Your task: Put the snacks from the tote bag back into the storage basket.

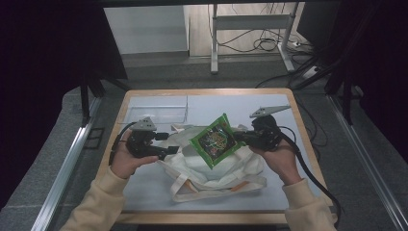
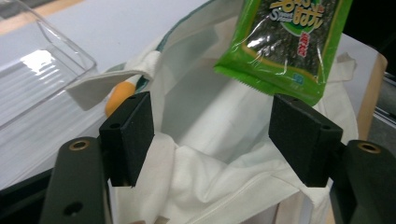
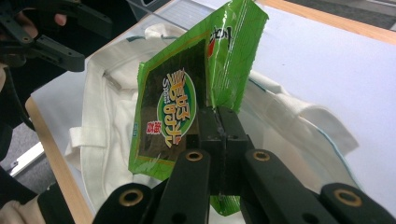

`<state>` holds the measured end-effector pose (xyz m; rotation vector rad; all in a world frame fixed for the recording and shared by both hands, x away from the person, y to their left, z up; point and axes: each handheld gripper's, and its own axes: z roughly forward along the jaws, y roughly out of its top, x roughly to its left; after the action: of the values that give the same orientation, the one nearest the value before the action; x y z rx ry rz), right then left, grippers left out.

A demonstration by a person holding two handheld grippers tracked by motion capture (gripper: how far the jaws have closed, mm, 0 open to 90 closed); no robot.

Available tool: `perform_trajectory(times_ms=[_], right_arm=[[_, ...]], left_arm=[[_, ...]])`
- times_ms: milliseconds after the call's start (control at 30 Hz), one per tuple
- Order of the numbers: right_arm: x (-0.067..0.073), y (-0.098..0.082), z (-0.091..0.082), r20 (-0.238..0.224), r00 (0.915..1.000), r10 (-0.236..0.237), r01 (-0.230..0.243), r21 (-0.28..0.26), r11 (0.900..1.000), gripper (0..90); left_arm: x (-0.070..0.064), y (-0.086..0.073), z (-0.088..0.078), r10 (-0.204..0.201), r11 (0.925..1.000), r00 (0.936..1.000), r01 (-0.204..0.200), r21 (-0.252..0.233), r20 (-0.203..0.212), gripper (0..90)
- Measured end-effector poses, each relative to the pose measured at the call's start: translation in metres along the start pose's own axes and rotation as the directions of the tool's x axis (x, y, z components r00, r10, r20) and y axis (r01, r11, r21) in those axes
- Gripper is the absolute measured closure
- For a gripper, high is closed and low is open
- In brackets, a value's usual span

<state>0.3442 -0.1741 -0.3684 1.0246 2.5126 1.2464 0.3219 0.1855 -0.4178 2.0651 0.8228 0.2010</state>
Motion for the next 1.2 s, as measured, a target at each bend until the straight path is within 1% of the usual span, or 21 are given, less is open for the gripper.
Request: perform_trajectory(times_ms=[133,167,233,300,367,433,500,533,567,600,633,700,800,900,967,1033,1067,1100,1133,1167,1200], right_arm=[[0.000,0.002,0.006,-0.019,0.9992,-0.036,0.036,0.000,0.999,89.6],[0.000,0.002,0.007,-0.024,0.9988,-0.044,0.044,-0.001,0.999,89.6],[0.001,0.003,0.009,-0.036,0.9984,-0.044,0.044,-0.001,0.999,89.6],[0.002,0.004,0.010,-0.045,0.9976,-0.053,0.053,-0.008,0.999,89.6],[0.002,0.005,0.011,-0.048,0.9969,-0.063,0.063,-0.010,0.998,89.6],[0.004,0.006,0.012,-0.053,0.9960,-0.072,0.071,-0.014,0.997,89.6],[0.004,0.007,0.013,-0.055,0.9952,-0.081,0.080,-0.020,0.997,89.6],[0.004,0.007,0.013,-0.058,0.9950,-0.081,0.080,-0.020,0.997,89.6],[0.004,0.007,0.013,-0.057,0.9950,-0.082,0.081,-0.023,0.996,89.6],[0.004,0.008,0.014,-0.060,0.9949,-0.081,0.080,-0.023,0.997,89.6],[0.004,0.008,0.014,-0.063,0.9947,-0.082,0.080,-0.024,0.996,89.6],[0.004,0.008,0.016,-0.065,0.9931,-0.097,0.096,-0.026,0.995,89.6],[0.004,0.008,0.017,-0.072,0.9913,-0.111,0.108,-0.032,0.994,89.6],[0.005,0.009,0.017,-0.081,0.9884,-0.129,0.125,-0.043,0.991,89.6],[0.005,0.010,0.018,-0.092,0.9867,-0.134,0.130,-0.048,0.990,89.6],[0.006,0.010,0.019,-0.096,0.9847,-0.146,0.142,-0.047,0.989,89.6],[0.007,0.011,0.020,-0.097,0.9830,-0.156,0.152,-0.045,0.987,89.6],[0.009,0.011,0.022,-0.099,0.9814,-0.164,0.160,-0.049,0.986,89.6],[0.010,0.012,0.023,-0.101,0.9810,-0.166,0.162,-0.046,0.986,89.6],[0.012,0.013,0.024,-0.099,0.9794,-0.176,0.172,-0.045,0.984,89.6],[0.013,0.014,0.025,-0.091,0.9788,-0.183,0.180,-0.040,0.983,89.6]], left_arm=[[0.002,0.007,0.004,0.019,0.9997,0.9994,-0.019,0.015,0.030,32.8],[0.002,0.010,0.004,0.032,0.9993,0.9987,-0.033,0.019,0.039,33.5],[0.000,0.015,0.005,0.041,0.9990,0.9981,-0.042,0.019,0.047,33.8],[-0.001,0.020,0.007,0.058,0.9979,0.9969,-0.059,0.026,0.054,34.2],[-0.003,0.026,0.010,0.070,0.9969,0.9954,-0.072,0.031,0.066,34.4],[-0.005,0.030,0.014,0.073,0.9964,0.9942,-0.076,0.038,0.080,34.6],[-0.005,0.034,0.017,0.090,0.9943,0.9921,-0.094,0.049,0.088,35.1],[-0.006,0.035,0.019,0.087,0.9946,0.9922,-0.092,0.048,0.089,35.3],[-0.007,0.037,0.021,0.093,0.9937,0.9917,-0.098,0.054,0.089,35.3],[-0.008,0.037,0.022,0.084,0.9948,0.9924,-0.089,0.049,0.089,35.3],[-0.008,0.038,0.024,0.088,0.9943,0.9923,-0.092,0.053,0.088,35.5],[-0.008,0.040,0.027,0.087,0.9937,0.9920,-0.093,0.063,0.091,36.4],[-0.006,0.041,0.031,0.103,0.9908,0.9890,-0.111,0.077,0.107,37.9],[-0.004,0.042,0.036,0.101,0.9889,0.9858,-0.114,0.095,0.134,39.0],[-0.003,0.043,0.040,0.107,0.9858,0.9818,-0.125,0.112,0.157,39.9],[-0.004,0.042,0.046,0.123,0.9797,0.9773,-0.147,0.136,0.173,41.9],[-0.005,0.042,0.048,0.130,0.9765,0.9739,-0.158,0.146,0.186,42.6],[-0.007,0.041,0.050,0.131,0.9758,0.9729,-0.160,0.149,0.191,44.2],[-0.008,0.041,0.052,0.136,0.9741,0.9722,-0.167,0.153,0.191,47.8],[-0.009,0.040,0.054,0.143,0.9712,0.9729,-0.174,0.163,0.181,50.1],[-0.008,0.040,0.054,0.147,0.9684,0.9722,-0.179,0.174,0.182,52.7]])
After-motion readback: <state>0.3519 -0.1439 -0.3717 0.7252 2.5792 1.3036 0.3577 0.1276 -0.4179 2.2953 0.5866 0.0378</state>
